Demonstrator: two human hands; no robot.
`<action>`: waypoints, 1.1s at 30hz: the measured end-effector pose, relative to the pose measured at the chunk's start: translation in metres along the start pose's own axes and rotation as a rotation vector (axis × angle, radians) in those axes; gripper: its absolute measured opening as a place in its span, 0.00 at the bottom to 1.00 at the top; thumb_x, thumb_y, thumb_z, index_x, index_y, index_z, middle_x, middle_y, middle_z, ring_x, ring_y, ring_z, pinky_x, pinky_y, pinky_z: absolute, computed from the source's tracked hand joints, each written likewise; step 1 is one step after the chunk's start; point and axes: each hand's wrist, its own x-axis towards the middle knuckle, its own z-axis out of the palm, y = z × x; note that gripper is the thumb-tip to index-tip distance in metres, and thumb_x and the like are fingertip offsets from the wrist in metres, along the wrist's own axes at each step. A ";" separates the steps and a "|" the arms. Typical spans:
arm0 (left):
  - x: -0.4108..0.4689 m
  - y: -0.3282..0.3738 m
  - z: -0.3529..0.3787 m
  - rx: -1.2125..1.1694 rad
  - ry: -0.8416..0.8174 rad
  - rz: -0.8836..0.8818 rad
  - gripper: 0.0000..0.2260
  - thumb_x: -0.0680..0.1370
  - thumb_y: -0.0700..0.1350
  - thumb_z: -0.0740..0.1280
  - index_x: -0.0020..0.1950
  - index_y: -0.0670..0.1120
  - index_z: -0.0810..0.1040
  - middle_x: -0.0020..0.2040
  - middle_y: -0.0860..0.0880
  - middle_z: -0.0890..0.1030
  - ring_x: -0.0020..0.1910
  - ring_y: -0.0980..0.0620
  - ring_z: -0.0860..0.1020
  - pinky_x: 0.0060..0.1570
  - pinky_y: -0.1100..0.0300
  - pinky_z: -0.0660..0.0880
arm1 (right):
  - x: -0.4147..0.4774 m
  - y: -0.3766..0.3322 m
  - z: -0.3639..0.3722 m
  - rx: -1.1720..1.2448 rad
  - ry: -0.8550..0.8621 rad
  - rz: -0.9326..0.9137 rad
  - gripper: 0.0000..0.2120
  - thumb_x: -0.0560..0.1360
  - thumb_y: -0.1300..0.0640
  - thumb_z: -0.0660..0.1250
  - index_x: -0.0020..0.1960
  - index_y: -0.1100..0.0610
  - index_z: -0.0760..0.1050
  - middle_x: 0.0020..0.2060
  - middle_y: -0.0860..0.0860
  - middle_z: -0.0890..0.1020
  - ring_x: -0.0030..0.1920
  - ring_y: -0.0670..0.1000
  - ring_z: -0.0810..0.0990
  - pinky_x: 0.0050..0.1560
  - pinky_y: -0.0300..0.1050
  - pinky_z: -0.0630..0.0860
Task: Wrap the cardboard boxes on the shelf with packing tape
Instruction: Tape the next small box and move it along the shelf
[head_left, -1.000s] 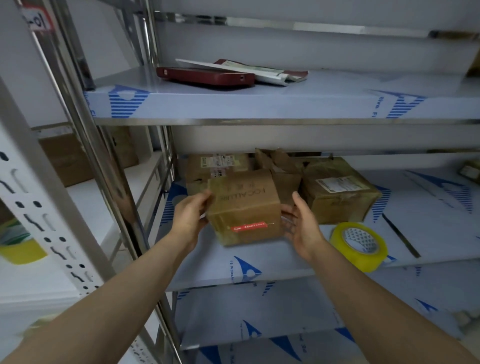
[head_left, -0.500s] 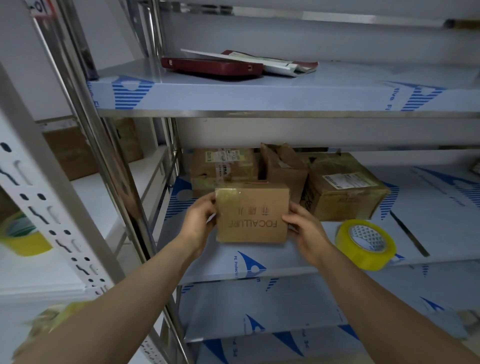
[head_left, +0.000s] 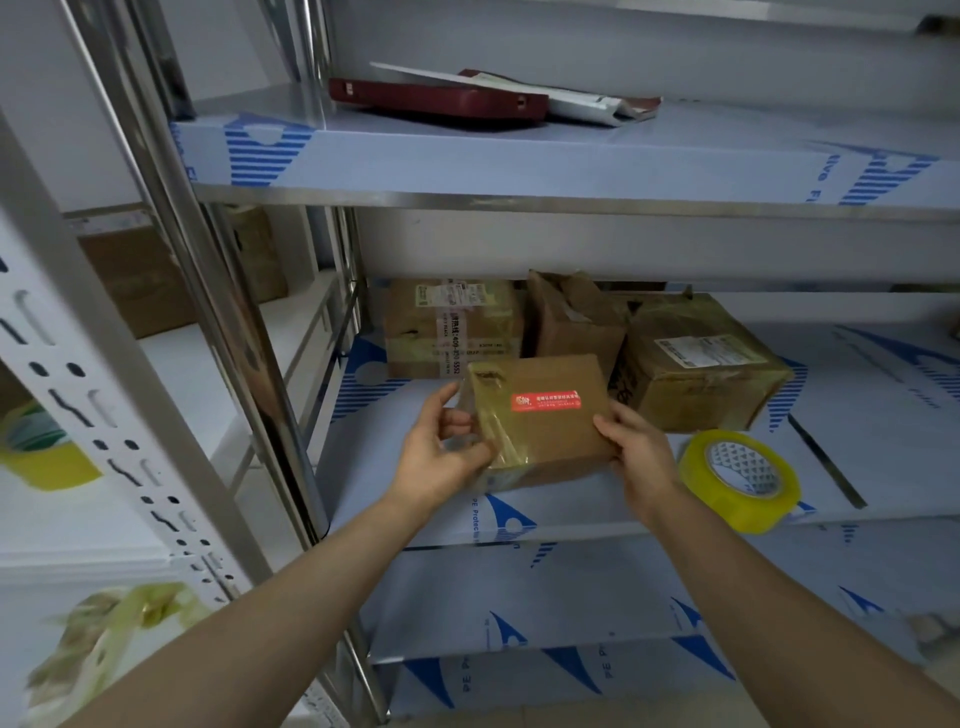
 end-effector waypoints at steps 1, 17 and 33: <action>-0.001 -0.003 0.001 0.041 -0.025 -0.003 0.36 0.67 0.37 0.77 0.70 0.53 0.65 0.50 0.46 0.74 0.51 0.52 0.75 0.52 0.66 0.74 | 0.002 -0.002 0.001 -0.040 0.036 -0.026 0.14 0.78 0.62 0.64 0.63 0.55 0.76 0.59 0.52 0.79 0.57 0.50 0.78 0.58 0.44 0.74; 0.031 -0.001 0.004 0.195 -0.150 0.053 0.40 0.66 0.48 0.77 0.72 0.52 0.59 0.63 0.58 0.70 0.64 0.61 0.67 0.61 0.76 0.60 | 0.018 -0.030 0.084 -1.205 -0.325 -0.632 0.27 0.77 0.69 0.57 0.75 0.53 0.62 0.72 0.52 0.66 0.69 0.53 0.68 0.69 0.51 0.67; 0.038 -0.018 -0.004 0.253 -0.233 -0.019 0.50 0.62 0.56 0.71 0.78 0.47 0.52 0.67 0.50 0.59 0.68 0.58 0.58 0.69 0.68 0.54 | 0.029 -0.024 0.084 -1.414 -0.444 -0.690 0.23 0.78 0.63 0.60 0.72 0.49 0.68 0.62 0.53 0.69 0.62 0.54 0.66 0.65 0.49 0.64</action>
